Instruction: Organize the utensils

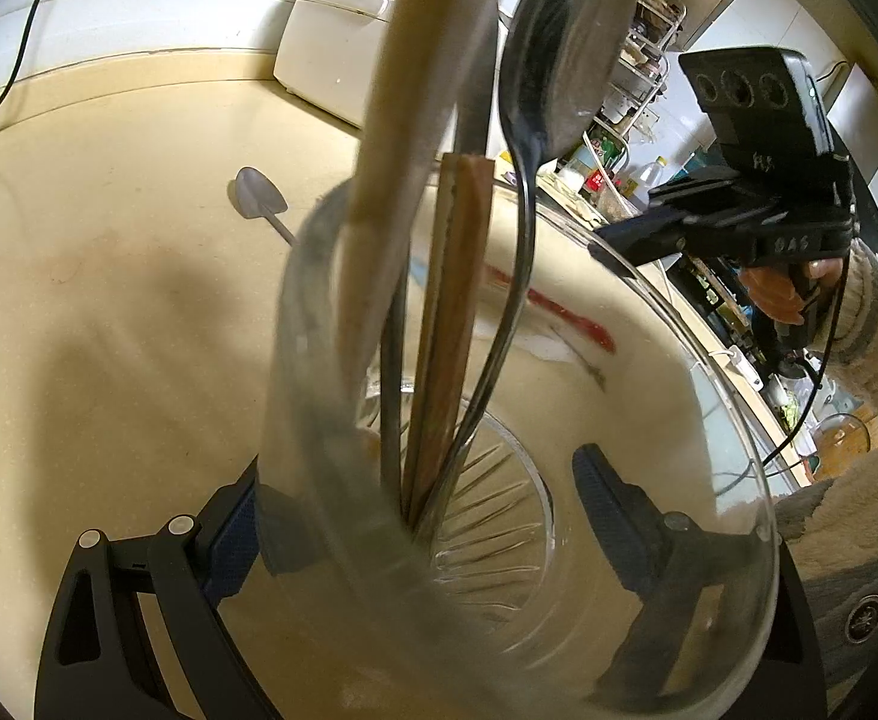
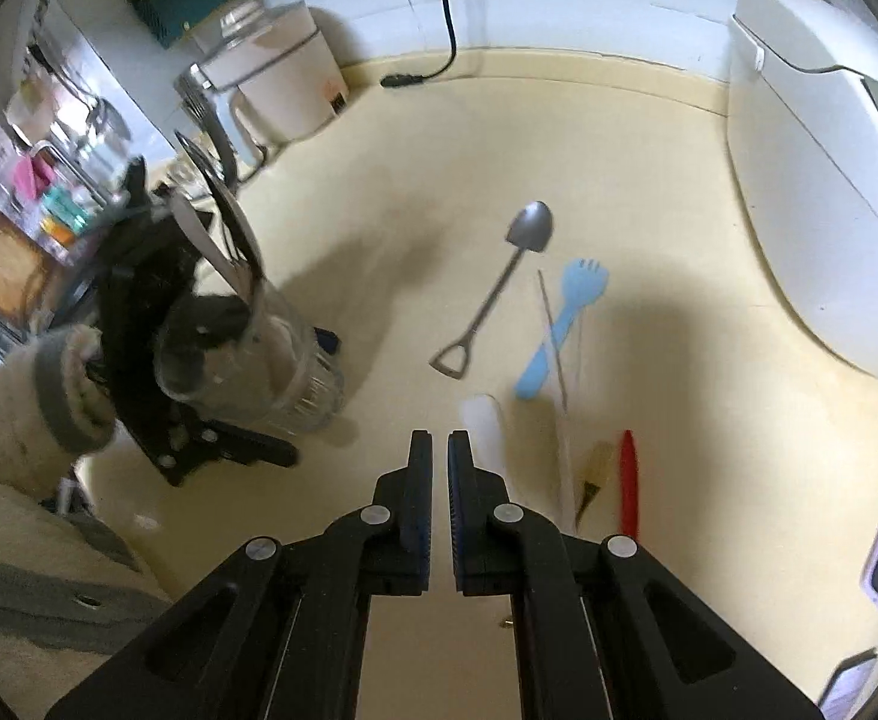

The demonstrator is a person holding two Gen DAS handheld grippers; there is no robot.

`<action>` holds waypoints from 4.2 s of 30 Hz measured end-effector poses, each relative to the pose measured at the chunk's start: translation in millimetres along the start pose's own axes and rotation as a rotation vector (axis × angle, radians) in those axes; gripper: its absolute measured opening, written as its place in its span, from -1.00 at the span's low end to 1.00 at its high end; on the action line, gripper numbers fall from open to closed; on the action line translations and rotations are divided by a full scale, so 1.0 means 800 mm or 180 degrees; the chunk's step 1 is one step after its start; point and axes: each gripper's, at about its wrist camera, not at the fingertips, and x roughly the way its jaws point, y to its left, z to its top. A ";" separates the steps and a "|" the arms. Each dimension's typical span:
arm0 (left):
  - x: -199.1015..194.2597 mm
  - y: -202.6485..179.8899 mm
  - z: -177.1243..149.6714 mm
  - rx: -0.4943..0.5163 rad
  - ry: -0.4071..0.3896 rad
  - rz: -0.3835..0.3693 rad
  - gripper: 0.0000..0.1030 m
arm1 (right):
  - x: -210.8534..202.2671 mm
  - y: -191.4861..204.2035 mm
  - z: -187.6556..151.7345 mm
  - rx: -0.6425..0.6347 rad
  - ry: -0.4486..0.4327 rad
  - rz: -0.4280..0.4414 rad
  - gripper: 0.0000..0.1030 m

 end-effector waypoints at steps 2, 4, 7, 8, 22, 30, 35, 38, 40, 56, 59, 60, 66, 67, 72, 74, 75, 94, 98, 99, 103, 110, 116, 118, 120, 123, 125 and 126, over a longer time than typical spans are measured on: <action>0.001 0.000 0.000 0.0001 0.0001 0.0001 0.83 | 0.020 0.001 -0.002 -0.0074 0.0118 -0.0055 -0.88; 0.001 -0.001 0.000 0.0000 0.0001 -0.0001 0.83 | 0.037 0.004 -0.004 -0.0170 0.0249 -0.0157 -0.83; 0.002 -0.001 0.000 -0.0008 -0.0002 -0.0013 0.83 | 0.066 0.005 -0.001 -0.0291 0.0416 -0.0390 -0.74; -0.001 0.002 -0.001 -0.0014 -0.0006 -0.0019 0.83 | 0.074 0.005 0.001 -0.0323 0.0455 -0.0450 -0.74; -0.005 0.004 0.000 -0.0012 -0.0004 -0.0017 0.83 | 0.110 0.017 0.012 -0.0723 0.0683 -0.0576 -0.68; -0.005 0.004 0.000 -0.0011 -0.0004 -0.0015 0.83 | 0.053 -0.016 0.005 0.0025 0.0140 -0.0166 -0.68; -0.003 0.003 0.000 -0.0001 0.0000 -0.0004 0.83 | -0.027 -0.015 0.007 0.0432 -0.0490 0.0173 -0.68; -0.003 0.002 0.000 0.0000 0.0000 -0.0004 0.83 | -0.066 0.004 0.013 0.0480 -0.0801 0.0379 -0.68; -0.003 0.003 -0.001 0.0001 0.0001 -0.0003 0.83 | -0.094 0.023 0.021 0.0457 -0.1009 0.0584 -0.68; -0.001 0.002 -0.001 -0.0016 -0.0004 -0.0024 0.83 | -0.024 0.109 0.068 -0.0001 -0.1179 0.0766 -0.67; -0.003 0.006 -0.001 -0.0017 -0.0005 -0.0025 0.83 | -0.011 0.109 0.061 -0.0005 -0.1139 0.0751 -0.67; -0.002 0.006 -0.001 -0.0014 0.0008 -0.0025 0.83 | -0.009 0.109 0.058 -0.0015 -0.1132 0.0738 -0.67; -0.003 0.010 0.000 -0.0024 -0.0006 -0.0036 0.83 | -0.031 0.096 0.043 0.0040 -0.1139 0.0507 -0.40; -0.003 0.010 0.000 -0.0024 -0.0006 -0.0036 0.83 | -0.040 0.091 0.041 0.0075 -0.1154 0.0473 -0.39; -0.003 0.009 0.000 -0.0020 -0.0005 -0.0032 0.83 | -0.090 0.023 0.018 0.0449 -0.1286 0.0283 -0.27; -0.001 0.008 0.002 -0.0016 -0.0003 -0.0027 0.83 | -0.098 -0.023 0.002 0.0689 -0.1205 0.0050 -0.26; -0.001 0.008 0.001 -0.0013 -0.0002 -0.0024 0.83 | -0.099 -0.044 -0.005 0.0816 -0.1127 -0.0040 -0.26; 0.000 0.005 0.001 -0.0015 -0.0003 -0.0033 0.84 | 0.048 -0.112 -0.031 0.0386 0.0362 -0.0988 -0.26; 0.000 0.005 0.001 -0.0014 -0.0002 -0.0031 0.83 | 0.061 -0.109 -0.024 0.0226 0.0375 -0.0940 -0.34; 0.000 0.005 0.001 -0.0014 -0.0002 -0.0032 0.83 | 0.062 -0.107 -0.023 0.0194 0.0369 -0.0947 -0.40; 0.000 0.005 0.001 -0.0019 -0.0004 -0.0037 0.83 | 0.062 -0.107 -0.021 0.0238 0.0311 -0.0959 -0.82; 0.000 0.005 0.001 -0.0018 -0.0003 -0.0036 0.84 | 0.035 -0.107 -0.026 0.0599 -0.0074 -0.0813 -0.84; 0.000 0.006 0.000 -0.0018 -0.0004 -0.0035 0.84 | -0.036 -0.086 -0.019 0.0904 -0.0799 -0.0418 -0.84; 0.001 0.006 0.000 -0.0015 -0.0003 -0.0031 0.84 | -0.054 -0.062 -0.014 0.0879 -0.0974 -0.0318 -0.84; 0.001 0.006 0.000 -0.0014 -0.0003 -0.0030 0.84 | -0.069 -0.041 0.000 0.0789 -0.1128 -0.0219 -0.84; 0.001 0.006 0.000 -0.0018 -0.0004 -0.0034 0.84 | -0.090 -0.009 0.022 0.0653 -0.1313 0.0003 -0.84; 0.001 0.006 0.000 -0.0016 -0.0003 -0.0032 0.84 | -0.105 0.011 0.031 0.0579 -0.1434 0.0232 -0.84; 0.001 0.006 0.000 -0.0016 -0.0003 -0.0032 0.84 | -0.105 0.023 0.039 0.0538 -0.1476 0.0345 -0.84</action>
